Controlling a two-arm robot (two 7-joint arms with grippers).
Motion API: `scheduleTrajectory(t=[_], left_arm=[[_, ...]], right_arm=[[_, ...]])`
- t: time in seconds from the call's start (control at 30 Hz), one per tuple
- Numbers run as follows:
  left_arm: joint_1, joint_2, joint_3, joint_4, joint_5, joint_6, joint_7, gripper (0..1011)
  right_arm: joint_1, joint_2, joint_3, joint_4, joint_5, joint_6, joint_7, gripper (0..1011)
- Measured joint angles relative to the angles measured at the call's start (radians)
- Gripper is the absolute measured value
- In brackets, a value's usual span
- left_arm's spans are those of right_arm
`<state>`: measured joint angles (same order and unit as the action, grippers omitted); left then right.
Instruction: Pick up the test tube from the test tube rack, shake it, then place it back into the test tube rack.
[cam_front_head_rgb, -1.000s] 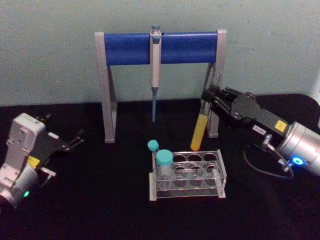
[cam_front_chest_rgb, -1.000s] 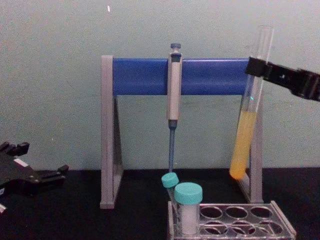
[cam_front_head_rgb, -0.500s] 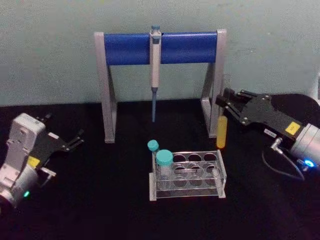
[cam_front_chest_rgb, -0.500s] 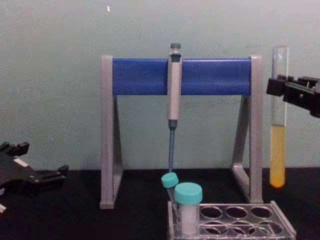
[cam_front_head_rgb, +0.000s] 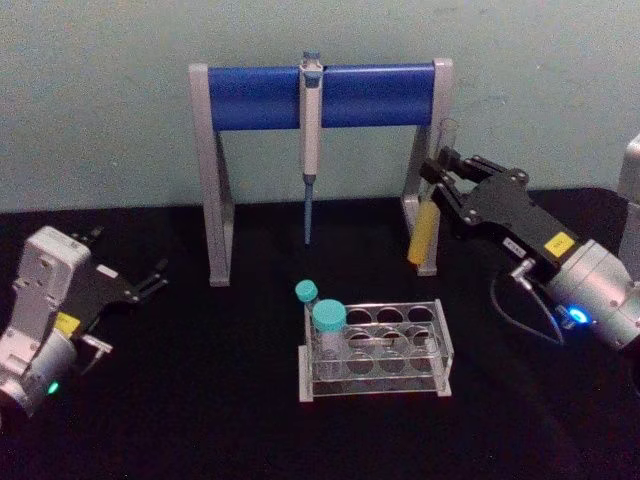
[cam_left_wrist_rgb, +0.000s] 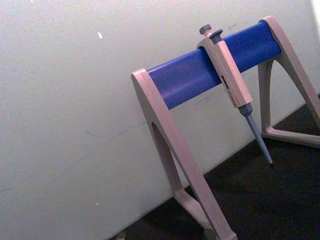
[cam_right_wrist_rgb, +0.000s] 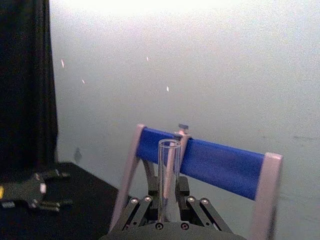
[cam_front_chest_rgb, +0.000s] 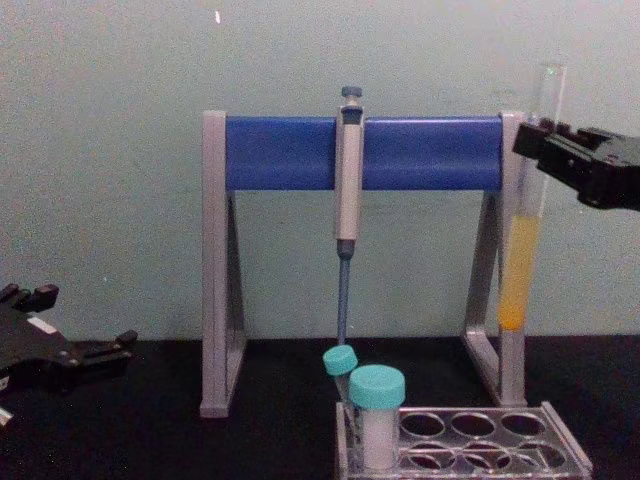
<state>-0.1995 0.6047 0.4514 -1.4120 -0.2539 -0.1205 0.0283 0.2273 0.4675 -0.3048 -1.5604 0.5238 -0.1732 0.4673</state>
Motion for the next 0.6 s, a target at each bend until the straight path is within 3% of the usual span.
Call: scheduleTrajectory(t=[0.1,0.27,0.6], left_arm=[[0.0,0.0,0.0,0.0,0.0,0.0,0.0,1001],[0.0,0.0,0.0,0.0,0.0,0.0,0.0,1001],[0.0,0.0,0.0,0.0,0.0,0.0,0.0,1001]], right_arm=[[0.013,-0.033,0.001,0.029,0.038,-0.007,0.04,229],[0.024,-0.047,-0.008,0.051,0.1,0.005,0.107,229],[0.032,0.002,-0.038,0.052,0.172,0.071,0.189,229]])
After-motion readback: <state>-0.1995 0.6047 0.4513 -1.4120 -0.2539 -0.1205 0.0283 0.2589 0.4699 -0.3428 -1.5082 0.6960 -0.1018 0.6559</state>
